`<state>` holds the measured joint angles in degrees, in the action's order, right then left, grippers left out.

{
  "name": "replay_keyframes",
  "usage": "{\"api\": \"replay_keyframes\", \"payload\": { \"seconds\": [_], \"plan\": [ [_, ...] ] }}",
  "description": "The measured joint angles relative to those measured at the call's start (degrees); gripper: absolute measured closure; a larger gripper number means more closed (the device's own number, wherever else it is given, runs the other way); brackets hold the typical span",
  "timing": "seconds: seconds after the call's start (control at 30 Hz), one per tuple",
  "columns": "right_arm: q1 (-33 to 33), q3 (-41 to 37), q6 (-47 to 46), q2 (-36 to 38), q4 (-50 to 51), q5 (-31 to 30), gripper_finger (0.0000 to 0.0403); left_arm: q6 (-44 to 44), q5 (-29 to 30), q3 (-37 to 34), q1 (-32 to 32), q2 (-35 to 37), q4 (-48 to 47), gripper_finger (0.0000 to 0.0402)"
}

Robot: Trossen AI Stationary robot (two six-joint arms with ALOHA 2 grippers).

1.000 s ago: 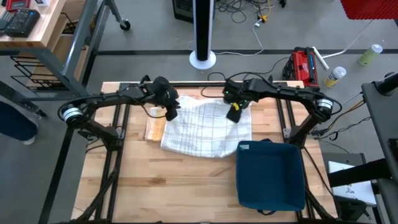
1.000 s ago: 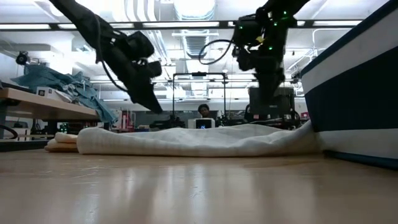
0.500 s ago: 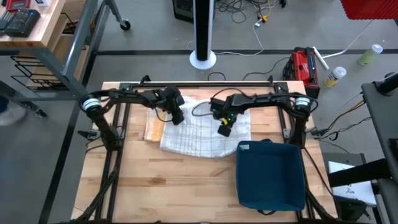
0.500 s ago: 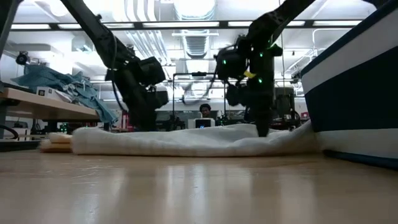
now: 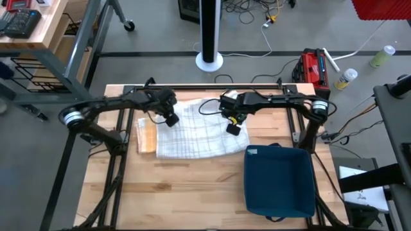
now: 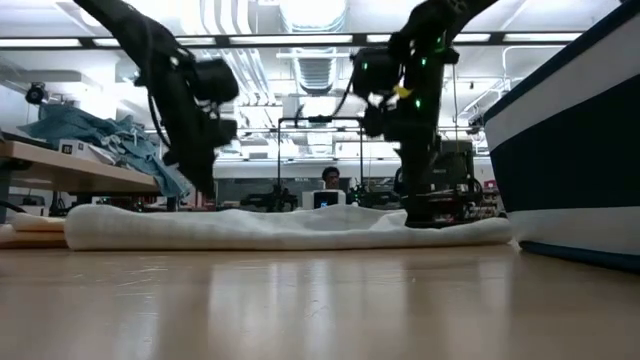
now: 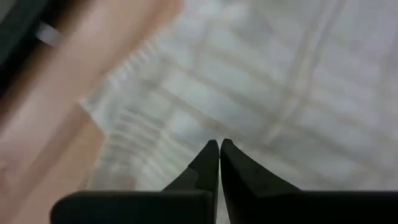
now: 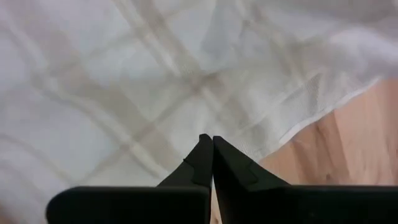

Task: Fold towel
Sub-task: Fold the white towel

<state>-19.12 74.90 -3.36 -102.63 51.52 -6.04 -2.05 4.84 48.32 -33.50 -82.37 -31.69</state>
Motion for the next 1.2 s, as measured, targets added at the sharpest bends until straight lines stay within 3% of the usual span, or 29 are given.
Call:
{"api": "replay_keyframes", "payload": {
  "seconds": [0.1,0.23,0.37,0.57,0.73,0.97,1.07,1.2],
  "plan": [
    [0.0,0.2,-0.3,2.4,-0.5,2.3,0.0402,-1.8,-3.4,-0.7,0.6,4.8,0.0,0.0398],
    [0.1,0.1,0.3,2.7,-0.8,10.5,0.0402,-2.7,-8.5,-3.1,3.3,8.4,0.6,0.04],
    [0.1,0.0,0.2,1.7,-4.0,8.2,0.0401,-2.2,-14.1,-8.0,7.8,8.6,4.5,0.0394],
    [0.0,-0.1,-1.3,-2.5,-5.7,6.0,0.0402,-10.2,-5.9,-13.5,11.8,4.6,8.3,0.0399],
    [0.4,-0.1,-1.6,-7.6,-3.1,5.9,0.0402,-13.9,-4.3,-16.2,11.8,4.4,8.9,0.0399],
    [0.4,-0.3,-2.0,-8.2,4.1,3.3,0.0402,-16.5,2.4,-16.8,11.8,7.7,-3.5,0.0399],
    [0.4,0.2,-1.4,-4.8,4.1,3.0,0.0402,-16.5,2.1,-16.7,11.7,11.3,-6.0,0.0399],
    [-0.4,0.3,-0.5,0.2,3.2,3.0,0.0403,-15.6,-3.1,-14.0,11.8,17.7,-6.2,0.04]
  ]
}}
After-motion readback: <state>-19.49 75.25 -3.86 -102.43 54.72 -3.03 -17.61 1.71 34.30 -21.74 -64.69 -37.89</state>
